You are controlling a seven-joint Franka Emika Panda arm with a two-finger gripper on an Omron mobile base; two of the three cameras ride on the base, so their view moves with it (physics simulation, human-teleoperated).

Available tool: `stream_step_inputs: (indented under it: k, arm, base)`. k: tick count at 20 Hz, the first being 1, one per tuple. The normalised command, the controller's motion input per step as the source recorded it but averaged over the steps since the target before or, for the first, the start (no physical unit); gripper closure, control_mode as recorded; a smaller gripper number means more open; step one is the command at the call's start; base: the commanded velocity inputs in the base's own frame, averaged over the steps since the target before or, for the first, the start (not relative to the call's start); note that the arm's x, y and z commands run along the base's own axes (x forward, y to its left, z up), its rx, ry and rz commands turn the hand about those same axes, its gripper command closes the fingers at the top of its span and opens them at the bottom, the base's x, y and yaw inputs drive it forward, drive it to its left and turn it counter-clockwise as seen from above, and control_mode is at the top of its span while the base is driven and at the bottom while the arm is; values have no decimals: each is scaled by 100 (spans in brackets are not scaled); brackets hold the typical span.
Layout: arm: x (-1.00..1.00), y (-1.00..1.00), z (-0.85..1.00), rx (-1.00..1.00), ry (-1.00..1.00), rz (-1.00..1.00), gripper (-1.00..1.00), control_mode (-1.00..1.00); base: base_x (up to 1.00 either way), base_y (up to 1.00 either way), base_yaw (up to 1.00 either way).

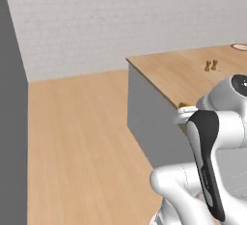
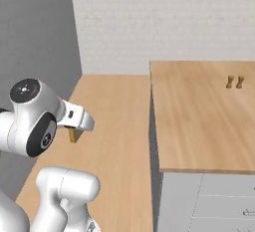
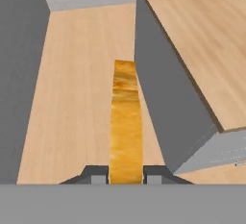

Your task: Start the toaster. Once the lever pops up, take the bread to the plate on the dining counter.

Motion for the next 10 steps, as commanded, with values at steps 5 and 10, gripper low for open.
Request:
stream_step_inputs:
  k: [5, 10]
  arm:
    - [0, 0, 0, 0, 0, 0, 100, 100]
    - [0, 0, 0, 0, 0, 0, 100, 100]
  base:
    - [100, 87, 2]
    - [100, 64, 0]
